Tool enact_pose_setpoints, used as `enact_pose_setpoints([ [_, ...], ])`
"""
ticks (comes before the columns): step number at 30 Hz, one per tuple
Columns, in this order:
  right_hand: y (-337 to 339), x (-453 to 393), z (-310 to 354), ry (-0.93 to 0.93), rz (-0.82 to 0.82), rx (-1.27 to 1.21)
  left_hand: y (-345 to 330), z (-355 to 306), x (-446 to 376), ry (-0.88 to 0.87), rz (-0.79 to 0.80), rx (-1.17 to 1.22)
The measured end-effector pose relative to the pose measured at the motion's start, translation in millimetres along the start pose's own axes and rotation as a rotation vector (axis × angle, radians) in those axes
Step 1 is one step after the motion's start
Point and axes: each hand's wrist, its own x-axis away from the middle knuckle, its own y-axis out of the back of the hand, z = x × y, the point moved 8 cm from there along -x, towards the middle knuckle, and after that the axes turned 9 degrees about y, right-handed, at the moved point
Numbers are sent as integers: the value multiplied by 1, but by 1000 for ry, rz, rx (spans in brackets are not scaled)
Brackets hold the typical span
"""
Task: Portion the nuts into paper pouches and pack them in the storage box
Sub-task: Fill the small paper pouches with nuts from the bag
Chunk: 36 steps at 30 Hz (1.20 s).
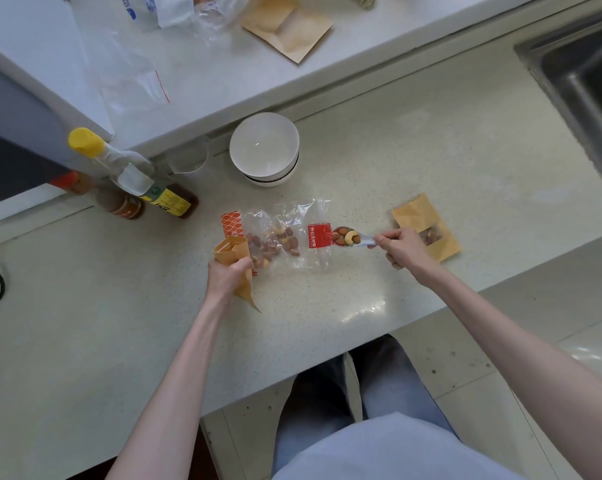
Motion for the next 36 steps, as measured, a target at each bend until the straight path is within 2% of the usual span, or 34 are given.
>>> enact_pose_setpoints([
  [7,24,14,16,5,-35,18,1,1,-5,-28,-60,-26],
  [11,33,28,41,35,-27,9,12,0,-2,-43,-204,-106],
  [14,35,42,67,54,-7,40,19,-21,21,-258,-342,-220],
  [20,29,72,144,193,94,70,-21,-76,80,-655,-208,-320],
  [25,21,86,189,237,153,196,-42,-90,100,-685,-129,-256],
  [30,16,96,216,287,147,397,-45,-99,111,-766,-181,-296],
  [36,5,113,252,444,124,684,-44,-115,119,-868,-248,-355],
])
